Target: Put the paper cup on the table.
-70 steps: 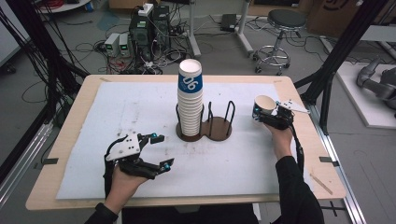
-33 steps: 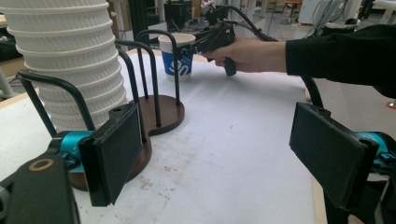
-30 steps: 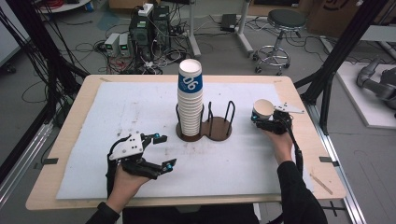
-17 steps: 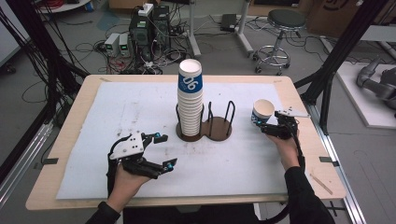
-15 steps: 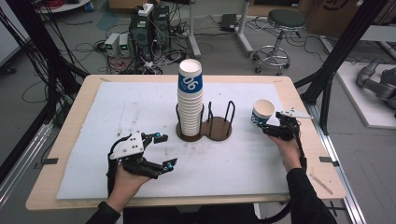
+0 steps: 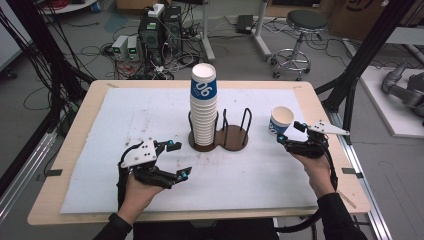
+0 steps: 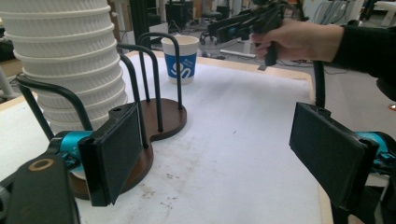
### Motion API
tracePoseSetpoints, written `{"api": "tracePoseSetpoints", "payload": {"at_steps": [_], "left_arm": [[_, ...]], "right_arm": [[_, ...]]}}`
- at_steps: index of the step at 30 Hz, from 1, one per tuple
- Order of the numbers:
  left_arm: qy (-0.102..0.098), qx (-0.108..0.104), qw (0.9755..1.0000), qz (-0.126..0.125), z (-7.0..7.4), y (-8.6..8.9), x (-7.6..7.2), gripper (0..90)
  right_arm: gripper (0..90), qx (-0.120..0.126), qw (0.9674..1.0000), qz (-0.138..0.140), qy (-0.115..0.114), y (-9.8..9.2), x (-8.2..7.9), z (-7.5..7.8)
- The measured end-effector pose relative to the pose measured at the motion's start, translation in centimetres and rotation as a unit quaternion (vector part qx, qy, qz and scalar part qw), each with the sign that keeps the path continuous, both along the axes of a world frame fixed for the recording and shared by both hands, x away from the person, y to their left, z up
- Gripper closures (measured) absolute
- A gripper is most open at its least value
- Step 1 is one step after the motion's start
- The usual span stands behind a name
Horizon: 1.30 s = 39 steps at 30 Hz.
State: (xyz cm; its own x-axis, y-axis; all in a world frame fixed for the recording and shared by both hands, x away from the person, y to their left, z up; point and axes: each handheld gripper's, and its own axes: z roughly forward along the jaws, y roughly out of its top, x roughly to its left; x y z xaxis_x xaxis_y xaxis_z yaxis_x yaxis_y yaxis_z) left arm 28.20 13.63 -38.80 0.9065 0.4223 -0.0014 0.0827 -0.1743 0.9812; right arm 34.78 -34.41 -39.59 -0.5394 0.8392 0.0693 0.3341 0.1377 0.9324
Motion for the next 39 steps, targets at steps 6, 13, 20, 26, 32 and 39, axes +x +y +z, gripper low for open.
{"api": "tracePoseSetpoints", "payload": {"at_steps": [6, 13, 20, 26, 32, 39], "left_arm": [[0.0, 0.0, 1.0, 0.004, 0.2, -0.3, 0.3, 17.0], [-0.007, -0.006, 0.9999, 0.008, 0.7, 0.3, 0.3, 17.0], [-0.02, -0.02, 0.9996, 0.008, 1.6, 1.4, 0.3, 17.0], [-0.019, -0.041, 0.999, 0.009, 2.3, 2.5, 0.1, 17.0], [-0.022, -0.046, 0.9985, 0.019, 2.9, 3.4, -0.2, 17.0], [-0.018, -0.048, 0.9983, 0.029, 3.1, 4.0, -0.1, 17.0]], "right_arm": [[14.6, 0.021, 0.9975, 0.055, -0.04, 1.3, -1.3, 1.5], [16.4, 0.02, 0.991, 0.124, -0.047, 3.4, -2.7, 3.1], [18.2, 0.032, 0.9804, 0.191, -0.036, 5.9, -3.7, 4.7], [18.2, 0.036, 0.976, 0.207, -0.057, 6.5, -4.4, 5.3], [18.2, 0.04, 0.9762, 0.204, -0.062, 6.1, -4.2, 5.5], [18.2, 0.038, 0.9759, 0.208, -0.054, 6.2, -3.9, 5.4]]}}
